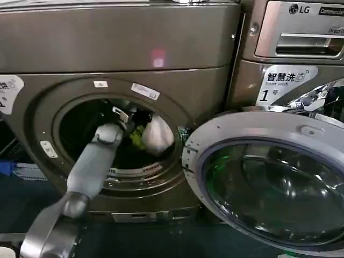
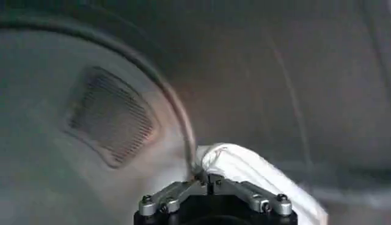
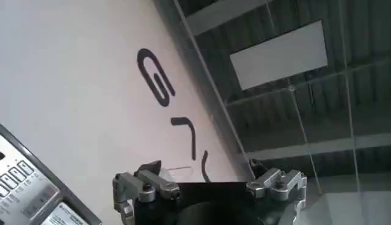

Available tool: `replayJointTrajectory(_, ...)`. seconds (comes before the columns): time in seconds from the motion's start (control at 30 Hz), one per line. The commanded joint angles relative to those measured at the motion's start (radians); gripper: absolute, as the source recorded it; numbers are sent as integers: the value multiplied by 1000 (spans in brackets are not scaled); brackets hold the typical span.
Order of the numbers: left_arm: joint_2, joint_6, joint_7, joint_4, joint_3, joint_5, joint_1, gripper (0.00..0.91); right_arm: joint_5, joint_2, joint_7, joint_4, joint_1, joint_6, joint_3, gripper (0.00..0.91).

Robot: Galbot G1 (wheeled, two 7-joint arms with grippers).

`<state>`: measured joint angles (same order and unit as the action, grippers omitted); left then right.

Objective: Grasp the clothes from the dryer.

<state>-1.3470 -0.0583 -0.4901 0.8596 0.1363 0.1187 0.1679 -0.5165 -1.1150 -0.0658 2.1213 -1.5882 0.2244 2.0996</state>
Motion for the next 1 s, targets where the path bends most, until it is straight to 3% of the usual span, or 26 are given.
replayJointTrajectory(0.03, -27, 83, 435, 255, 106, 209, 126, 0, 4, -7, 1, 9, 3, -1, -11, 907)
replayJointTrajectory(0.43, -32, 270, 799, 348, 134, 244, 185, 0, 7, -7, 2, 29, 16, -13, -36, 907)
replayJointTrajectory(1.0, -44, 282, 796, 335, 128, 229, 175, 0, 8, -9, 10, 24, 11, -19, -24, 907)
